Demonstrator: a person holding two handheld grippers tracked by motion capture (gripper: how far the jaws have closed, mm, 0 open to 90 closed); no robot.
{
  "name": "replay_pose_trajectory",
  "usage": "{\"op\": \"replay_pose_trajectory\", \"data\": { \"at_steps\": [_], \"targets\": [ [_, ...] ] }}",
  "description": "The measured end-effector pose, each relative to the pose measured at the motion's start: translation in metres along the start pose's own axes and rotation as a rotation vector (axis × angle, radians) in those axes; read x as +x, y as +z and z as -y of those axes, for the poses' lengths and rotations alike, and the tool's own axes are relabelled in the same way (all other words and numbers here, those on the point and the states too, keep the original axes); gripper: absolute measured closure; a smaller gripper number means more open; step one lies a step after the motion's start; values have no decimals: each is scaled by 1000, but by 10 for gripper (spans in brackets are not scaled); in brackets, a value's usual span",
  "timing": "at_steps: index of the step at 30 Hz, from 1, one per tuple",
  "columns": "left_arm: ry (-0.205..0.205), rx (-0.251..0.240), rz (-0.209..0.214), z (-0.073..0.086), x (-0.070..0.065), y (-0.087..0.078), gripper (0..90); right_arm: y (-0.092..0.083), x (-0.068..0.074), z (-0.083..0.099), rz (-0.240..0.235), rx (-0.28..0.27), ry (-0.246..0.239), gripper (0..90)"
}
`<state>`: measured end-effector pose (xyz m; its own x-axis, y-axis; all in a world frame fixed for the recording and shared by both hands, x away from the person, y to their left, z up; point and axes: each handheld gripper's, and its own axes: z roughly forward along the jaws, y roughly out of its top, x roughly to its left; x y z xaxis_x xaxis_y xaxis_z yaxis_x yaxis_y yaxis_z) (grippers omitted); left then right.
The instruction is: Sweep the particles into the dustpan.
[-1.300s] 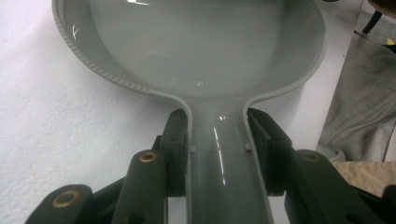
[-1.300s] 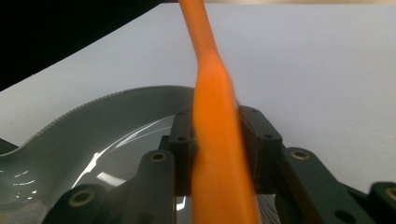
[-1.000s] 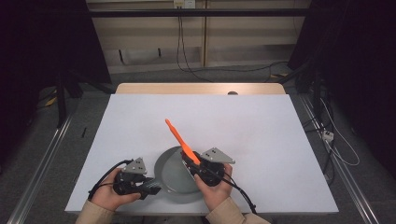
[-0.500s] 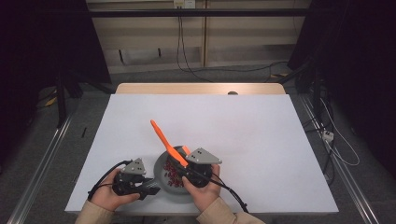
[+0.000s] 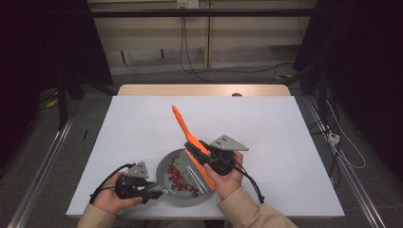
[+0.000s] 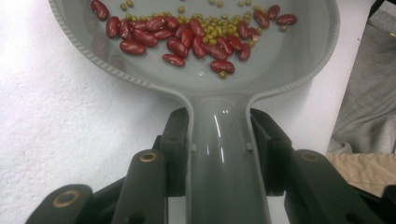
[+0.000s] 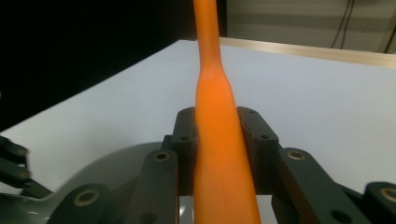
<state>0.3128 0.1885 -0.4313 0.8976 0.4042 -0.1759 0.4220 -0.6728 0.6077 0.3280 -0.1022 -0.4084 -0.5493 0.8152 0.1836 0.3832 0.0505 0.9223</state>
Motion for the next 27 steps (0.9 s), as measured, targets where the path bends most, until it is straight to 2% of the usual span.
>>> {"op": "replay_pose_trajectory", "data": {
  "at_steps": [3, 4, 6, 9, 14, 16, 22, 25, 27],
  "targets": [
    [1, -2, 3, 0, 0, 0, 625, -1, -12, 2, 40, 11, -45, 705],
    [-6, -8, 4, 0, 0, 0, 625, -2, -17, 4, 59, 17, -49, 705],
    [4, 5, -3, -1, 0, 0, 625, -2, -30, 7, 77, 20, -45, 706],
    [3, 0, 0, -1, 0, -1, 625, -4, -44, 11, 131, 38, -75, 706],
    [-5, -2, 3, -1, 0, 0, 625, 1, -57, 16, 191, 70, -130, 706],
    [-1, -1, 3, -1, 0, 0, 625, 6, -54, 23, 182, 81, -141, 707],
    [3, 6, 4, -2, 1, 2, 625, 13, -23, 37, 153, 75, -140, 690],
    [0, 8, 2, -3, 0, 3, 625, 15, -10, 44, 149, 71, -164, 688],
    [8, 13, 4, -4, 0, 3, 624, 15, -4, 44, 129, 63, -150, 688]
  ]
}}
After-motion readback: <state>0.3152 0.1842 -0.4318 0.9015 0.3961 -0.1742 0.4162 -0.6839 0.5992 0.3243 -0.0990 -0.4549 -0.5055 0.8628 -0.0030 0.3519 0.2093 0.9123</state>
